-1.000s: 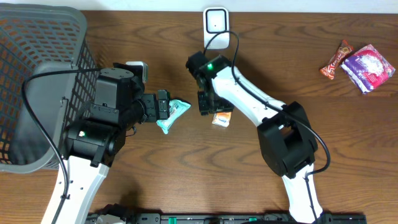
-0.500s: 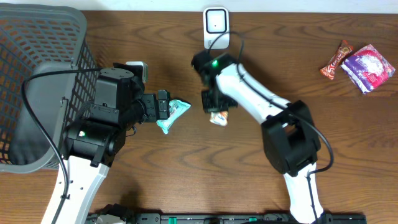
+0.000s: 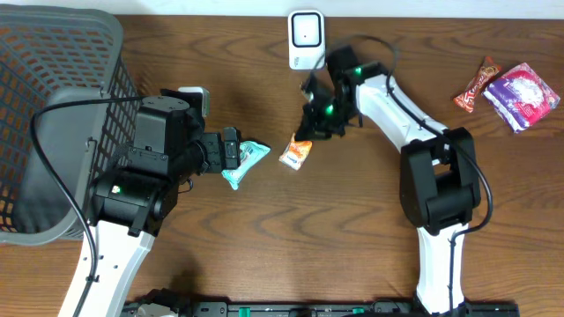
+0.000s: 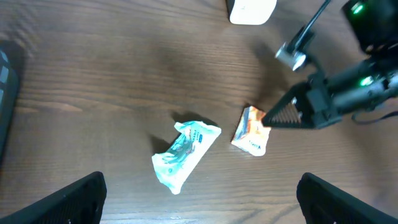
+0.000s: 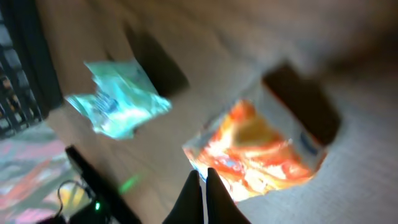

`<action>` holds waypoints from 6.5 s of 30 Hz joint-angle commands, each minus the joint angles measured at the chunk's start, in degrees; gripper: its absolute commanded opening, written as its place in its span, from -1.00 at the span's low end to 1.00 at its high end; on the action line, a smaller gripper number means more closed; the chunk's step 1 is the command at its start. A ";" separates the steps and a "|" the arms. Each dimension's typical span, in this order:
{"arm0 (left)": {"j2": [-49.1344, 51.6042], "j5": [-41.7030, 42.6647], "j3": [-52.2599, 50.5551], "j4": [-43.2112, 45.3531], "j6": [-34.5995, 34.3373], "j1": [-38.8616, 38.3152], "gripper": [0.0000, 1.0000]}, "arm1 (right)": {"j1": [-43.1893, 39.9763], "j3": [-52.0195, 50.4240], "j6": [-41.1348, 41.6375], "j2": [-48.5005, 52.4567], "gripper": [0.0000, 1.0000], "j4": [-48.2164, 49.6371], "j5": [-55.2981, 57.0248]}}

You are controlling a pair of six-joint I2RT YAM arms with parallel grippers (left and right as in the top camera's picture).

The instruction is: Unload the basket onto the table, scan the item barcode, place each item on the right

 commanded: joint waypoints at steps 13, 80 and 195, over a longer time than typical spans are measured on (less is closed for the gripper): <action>-0.07 0.33 0.48 -0.04 0.33 0.24 0.96 | 9.99 11.39 19.15 -4.50 0.04 -10.86 35.10; -0.07 0.33 0.48 -0.04 0.33 0.24 0.96 | -11.85 0.81 -3.78 -0.98 -0.13 -7.34 3.98; -0.07 0.33 0.48 -0.04 0.33 0.24 0.95 | -12.44 16.15 -8.61 -9.92 0.99 4.76 55.69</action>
